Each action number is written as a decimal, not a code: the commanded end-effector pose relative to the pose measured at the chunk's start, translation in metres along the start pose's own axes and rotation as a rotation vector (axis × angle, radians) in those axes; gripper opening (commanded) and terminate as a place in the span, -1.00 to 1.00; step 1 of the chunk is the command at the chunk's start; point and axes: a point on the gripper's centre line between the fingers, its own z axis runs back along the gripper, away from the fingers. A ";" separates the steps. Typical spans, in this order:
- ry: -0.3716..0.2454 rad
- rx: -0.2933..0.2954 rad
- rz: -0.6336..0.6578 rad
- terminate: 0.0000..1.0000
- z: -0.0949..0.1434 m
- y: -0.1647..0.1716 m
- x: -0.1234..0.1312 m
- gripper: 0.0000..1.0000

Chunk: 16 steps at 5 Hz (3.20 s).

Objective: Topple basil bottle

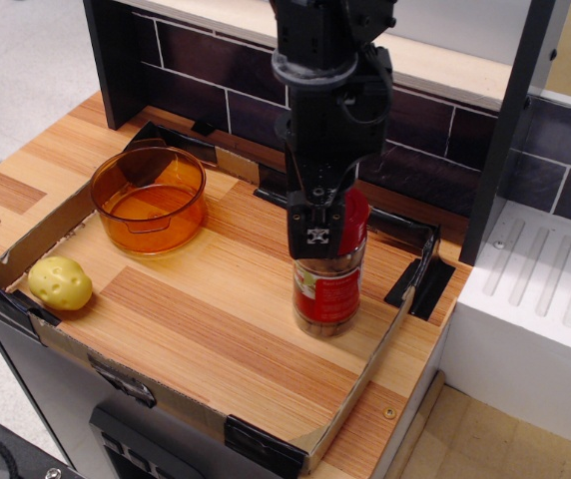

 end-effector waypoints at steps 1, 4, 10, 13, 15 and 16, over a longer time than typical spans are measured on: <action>-0.278 0.238 0.247 -1.00 0.012 0.010 0.002 -1.00; -0.535 0.268 0.520 -1.00 0.009 0.014 0.001 -1.00; -0.152 0.008 0.796 -1.00 -0.034 -0.019 -0.021 -1.00; -0.070 0.016 0.700 -1.00 -0.043 -0.024 -0.014 1.00; -0.134 0.076 0.723 -1.00 -0.009 -0.016 -0.004 1.00; -0.125 0.130 0.729 -1.00 0.001 -0.004 0.002 1.00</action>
